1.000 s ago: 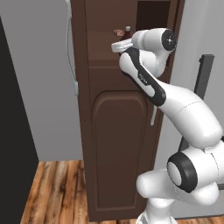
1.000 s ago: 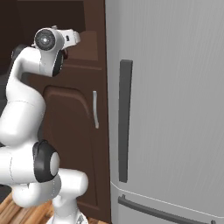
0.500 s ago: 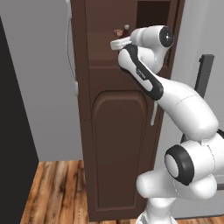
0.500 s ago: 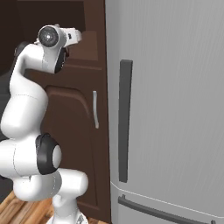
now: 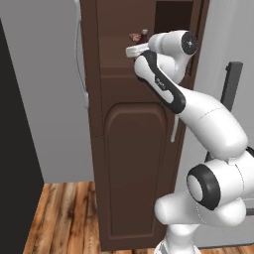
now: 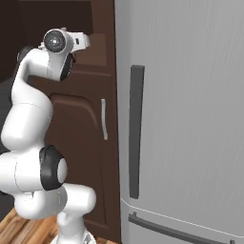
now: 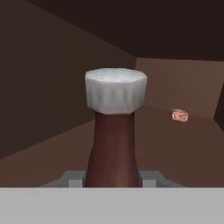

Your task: Pick the ketchup and mayonnaise from the counter and place them in the cabinet.

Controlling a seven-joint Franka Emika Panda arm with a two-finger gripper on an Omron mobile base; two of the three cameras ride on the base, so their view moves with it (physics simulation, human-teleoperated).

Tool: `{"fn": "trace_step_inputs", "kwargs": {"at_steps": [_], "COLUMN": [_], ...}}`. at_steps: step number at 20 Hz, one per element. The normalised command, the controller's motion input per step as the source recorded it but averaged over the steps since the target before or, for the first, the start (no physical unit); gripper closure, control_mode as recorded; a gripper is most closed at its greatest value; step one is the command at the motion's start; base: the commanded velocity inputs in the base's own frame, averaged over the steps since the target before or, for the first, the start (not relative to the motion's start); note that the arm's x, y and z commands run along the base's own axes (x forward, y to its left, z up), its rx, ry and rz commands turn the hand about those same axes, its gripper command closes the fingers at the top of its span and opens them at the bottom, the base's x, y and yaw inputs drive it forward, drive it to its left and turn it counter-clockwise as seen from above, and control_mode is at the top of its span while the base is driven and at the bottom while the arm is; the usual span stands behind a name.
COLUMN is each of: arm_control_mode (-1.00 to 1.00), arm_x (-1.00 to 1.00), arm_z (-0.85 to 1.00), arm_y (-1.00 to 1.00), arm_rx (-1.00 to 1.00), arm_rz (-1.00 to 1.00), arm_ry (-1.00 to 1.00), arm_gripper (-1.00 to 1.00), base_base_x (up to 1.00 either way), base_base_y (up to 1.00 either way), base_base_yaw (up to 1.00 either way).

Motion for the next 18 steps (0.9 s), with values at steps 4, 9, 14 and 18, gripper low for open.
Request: {"fn": "trace_step_inputs", "kwargs": {"at_steps": [4, 9, 14, 18], "arm_control_mode": [-1.0, -1.0, -1.0, -1.0], "arm_x": [0.25, 0.39, 0.47, 0.47], "arm_z": [-0.38, -0.13, -0.1, -0.17], "arm_y": [0.0, 0.0, 0.0, 0.01], "arm_rx": [0.02, 0.05, 0.06, 0.05], "arm_rz": [0.0, 0.0, 0.0, 0.0], "arm_ry": [0.0, 0.0, 0.0, 0.0], "arm_gripper": [1.0, 1.0, 1.0, 1.0], "base_base_x": [0.0, 0.0, 0.0, 0.0], "base_base_y": [0.0, 0.0, 0.0, 0.0], "base_base_yaw": [0.0, 0.0, 0.0, 0.0]}}
